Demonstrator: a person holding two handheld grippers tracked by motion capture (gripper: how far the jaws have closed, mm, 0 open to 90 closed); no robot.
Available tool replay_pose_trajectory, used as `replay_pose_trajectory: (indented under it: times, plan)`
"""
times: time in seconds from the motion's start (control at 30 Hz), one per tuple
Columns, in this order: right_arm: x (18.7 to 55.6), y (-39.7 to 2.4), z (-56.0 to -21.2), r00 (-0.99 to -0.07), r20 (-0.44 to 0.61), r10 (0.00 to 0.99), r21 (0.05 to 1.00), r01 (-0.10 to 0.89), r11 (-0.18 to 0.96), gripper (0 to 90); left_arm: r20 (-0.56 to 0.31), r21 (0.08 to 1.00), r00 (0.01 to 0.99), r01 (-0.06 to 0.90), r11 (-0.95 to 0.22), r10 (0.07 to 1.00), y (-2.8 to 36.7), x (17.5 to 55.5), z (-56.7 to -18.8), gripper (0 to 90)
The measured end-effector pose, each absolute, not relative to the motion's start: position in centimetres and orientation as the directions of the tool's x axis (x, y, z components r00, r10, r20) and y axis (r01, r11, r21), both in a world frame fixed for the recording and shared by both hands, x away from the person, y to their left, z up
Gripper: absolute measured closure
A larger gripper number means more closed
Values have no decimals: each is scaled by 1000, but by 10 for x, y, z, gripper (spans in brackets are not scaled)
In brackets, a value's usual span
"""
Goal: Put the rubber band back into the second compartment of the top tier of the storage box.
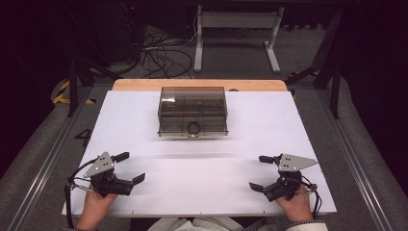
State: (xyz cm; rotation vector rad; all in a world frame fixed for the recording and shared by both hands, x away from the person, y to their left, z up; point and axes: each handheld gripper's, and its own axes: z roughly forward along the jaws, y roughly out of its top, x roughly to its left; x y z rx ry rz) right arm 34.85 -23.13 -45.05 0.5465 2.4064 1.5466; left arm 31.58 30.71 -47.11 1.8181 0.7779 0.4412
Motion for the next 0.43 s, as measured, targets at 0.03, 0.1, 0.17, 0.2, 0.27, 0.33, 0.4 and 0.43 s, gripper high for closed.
replay_pose_trajectory:
  times: [0.03,0.1,0.17,0.2,0.27,0.33,0.4,0.43]
  plan:
    - [348,-231,-450,-904,9,426,909,185,374,9,-64,926,719,301,-227,692,307,316,-471,3]
    - [348,-231,-450,-905,9,426,910,184,372,9,-61,927,719,298,-227,692,307,316,-471,2]
    - [348,-232,-450,-904,8,427,910,184,372,9,-54,928,716,294,-230,696,307,315,-470,3]
    - [348,-232,-450,-904,9,427,910,185,372,9,-53,928,714,292,-229,698,307,315,-470,3]
    - [348,-231,-450,-904,8,427,909,184,373,9,-61,929,710,297,-220,701,308,315,-470,3]
    - [348,-231,-450,-904,8,427,910,183,373,9,-68,930,710,300,-214,701,309,315,-469,3]
    - [348,-232,-450,-903,9,429,911,184,369,9,-71,930,705,302,-209,706,309,315,-469,3]
    - [348,-232,-450,-903,8,429,912,183,368,9,-73,930,706,304,-208,704,309,315,-469,3]
